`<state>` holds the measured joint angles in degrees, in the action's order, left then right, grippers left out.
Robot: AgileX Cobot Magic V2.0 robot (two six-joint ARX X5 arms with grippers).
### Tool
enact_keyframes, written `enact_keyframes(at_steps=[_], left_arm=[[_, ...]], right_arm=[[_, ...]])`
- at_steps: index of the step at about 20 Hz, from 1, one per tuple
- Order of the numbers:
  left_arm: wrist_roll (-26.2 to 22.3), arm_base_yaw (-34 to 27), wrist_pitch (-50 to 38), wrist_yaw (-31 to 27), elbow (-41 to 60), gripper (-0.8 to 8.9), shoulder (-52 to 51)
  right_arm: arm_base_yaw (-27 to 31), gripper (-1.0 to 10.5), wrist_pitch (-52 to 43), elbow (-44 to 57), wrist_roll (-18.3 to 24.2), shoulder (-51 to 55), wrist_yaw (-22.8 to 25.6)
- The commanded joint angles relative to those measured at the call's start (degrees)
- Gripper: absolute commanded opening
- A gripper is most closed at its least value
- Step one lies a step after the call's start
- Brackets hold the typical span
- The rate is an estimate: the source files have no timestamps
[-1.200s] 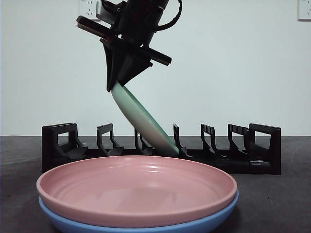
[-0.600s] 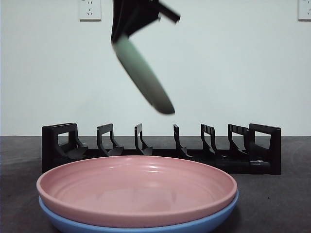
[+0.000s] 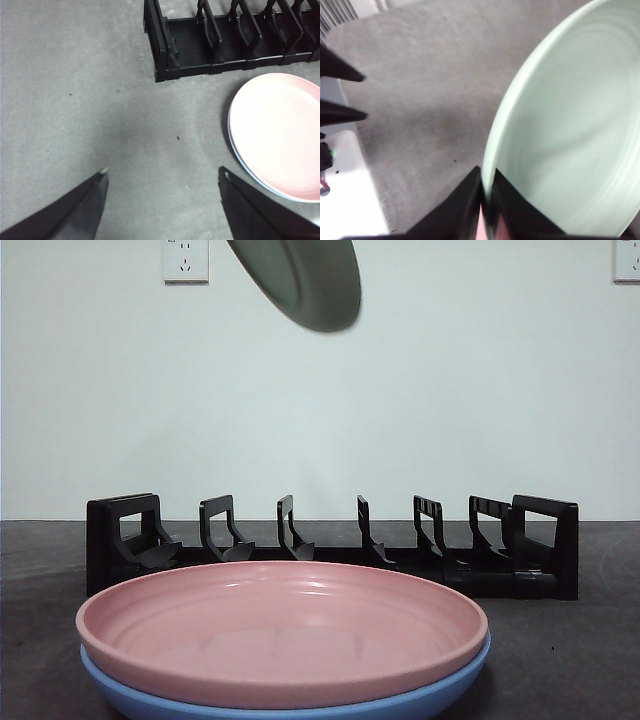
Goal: Place the plate
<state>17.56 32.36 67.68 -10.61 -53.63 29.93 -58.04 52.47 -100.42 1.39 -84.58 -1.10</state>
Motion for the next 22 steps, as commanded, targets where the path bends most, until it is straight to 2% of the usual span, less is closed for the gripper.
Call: enact_keyframes(at_steps=[1, 6, 10, 13, 17, 22], left_arm=[[0.0, 0.2, -1.5, -0.4, -1.2, 3.49, 0.3], [1.4, 0.2, -3.8, -0.4, -1.2, 3.49, 0.3], [1.6, 0.2, -3.9, -0.4, -1.2, 3.49, 0.3], [1.6, 0.2, -3.9, -0.4, -1.2, 3.49, 0.3], [1.6, 0.2, -3.9, -0.4, -1.2, 3.49, 0.3], [1.5, 0.2, -3.9, -0.4, -1.2, 3.49, 0.3]], right_arm=[[-3.5, 0.1, -6.5, 8.1, 1.1, 4.7, 2.3], [-13.2, 0.1, -20.2, 26.8, 3.9, 16.1, 9.7], [-20.0, 0.1, -22.3, 34.8, 4.0, 18.8, 13.0], [-22.5, 0.1, -22.1, 39.4, 0.2, 17.7, 13.1], [-22.8, 0.1, -19.3, 41.6, -5.2, 13.3, 12.0], [-21.6, 0.1, -18.8, 41.6, -6.5, 7.2, 7.2]])
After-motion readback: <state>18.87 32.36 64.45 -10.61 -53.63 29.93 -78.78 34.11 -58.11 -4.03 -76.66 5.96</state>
